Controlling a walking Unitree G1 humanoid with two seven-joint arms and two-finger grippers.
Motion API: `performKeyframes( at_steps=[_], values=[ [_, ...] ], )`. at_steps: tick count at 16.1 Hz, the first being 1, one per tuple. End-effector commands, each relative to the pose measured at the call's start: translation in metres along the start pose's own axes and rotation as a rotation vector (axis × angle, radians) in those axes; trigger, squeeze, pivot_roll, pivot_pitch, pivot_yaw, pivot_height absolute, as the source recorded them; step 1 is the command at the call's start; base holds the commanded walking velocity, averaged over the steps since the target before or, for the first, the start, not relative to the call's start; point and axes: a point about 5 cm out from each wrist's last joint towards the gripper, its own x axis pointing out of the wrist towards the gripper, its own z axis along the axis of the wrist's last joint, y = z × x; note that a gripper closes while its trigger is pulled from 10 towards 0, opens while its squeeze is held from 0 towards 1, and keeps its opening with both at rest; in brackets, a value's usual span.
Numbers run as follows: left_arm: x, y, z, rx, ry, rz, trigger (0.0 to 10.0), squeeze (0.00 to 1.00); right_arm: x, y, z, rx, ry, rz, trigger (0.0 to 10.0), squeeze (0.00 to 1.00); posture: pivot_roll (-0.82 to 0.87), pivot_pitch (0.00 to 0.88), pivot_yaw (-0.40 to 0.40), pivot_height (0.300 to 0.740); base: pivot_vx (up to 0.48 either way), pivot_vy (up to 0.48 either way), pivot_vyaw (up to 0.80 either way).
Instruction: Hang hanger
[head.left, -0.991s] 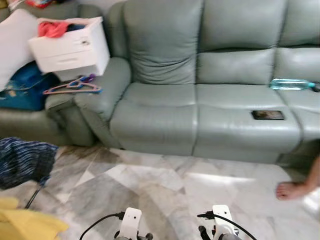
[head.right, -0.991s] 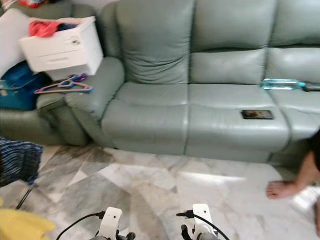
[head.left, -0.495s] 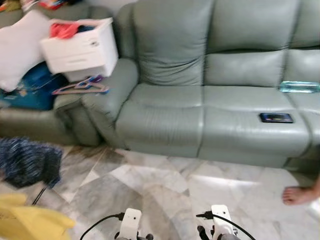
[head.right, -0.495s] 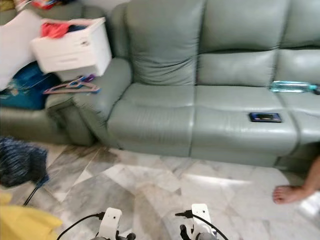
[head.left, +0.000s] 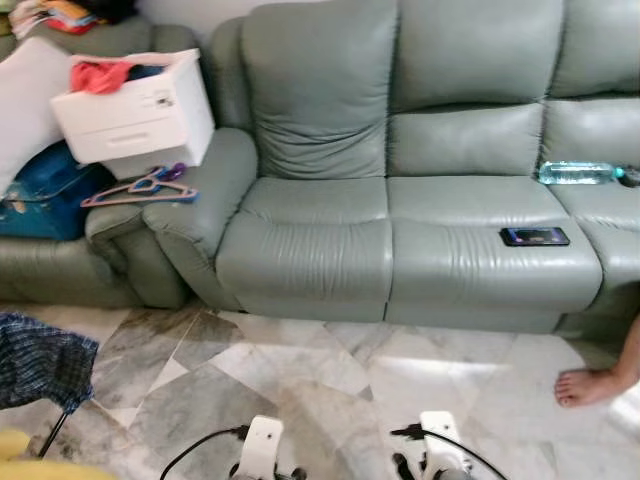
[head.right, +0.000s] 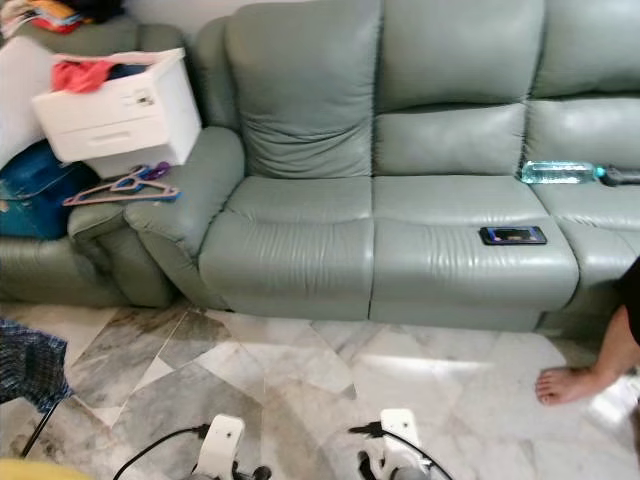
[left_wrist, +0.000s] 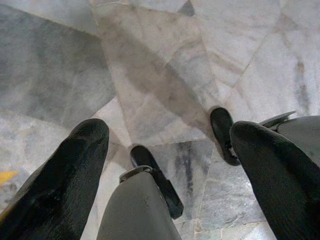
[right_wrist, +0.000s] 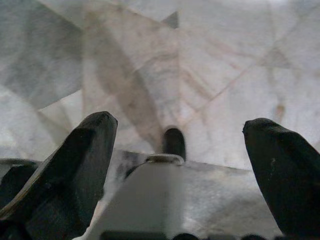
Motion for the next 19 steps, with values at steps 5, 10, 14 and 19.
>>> performKeyframes(
  at_steps=[5,10,14,19],
  values=[
    [-0.001,0.009,0.000,0.009,-0.002,0.022,10.0,0.00,0.001,0.007,0.003,0.019,-0.007,0.007,10.0,0.00,-0.13,0.000,0.122,0.740,0.280,0.000,-0.49],
    [-0.002,0.013,0.001,0.028,0.016,0.061,10.0,0.00,0.001,0.009,0.005,0.025,-0.011,0.008,10.0,0.00,-0.13,0.000,0.136,0.740,0.154,0.000,0.00],
    [-0.002,0.019,0.003,0.035,0.003,0.116,10.0,0.00,0.001,0.012,0.009,0.045,-0.041,0.006,10.0,0.00,-0.14,0.000,0.152,0.740,0.000,0.000,0.00],
    [-0.004,0.038,0.032,0.000,-0.106,0.135,10.0,0.00,0.003,0.009,0.055,0.109,-0.178,-0.004,10.0,0.00,-0.16,0.000,0.157,0.740,0.000,0.000,0.00]
  ],
)
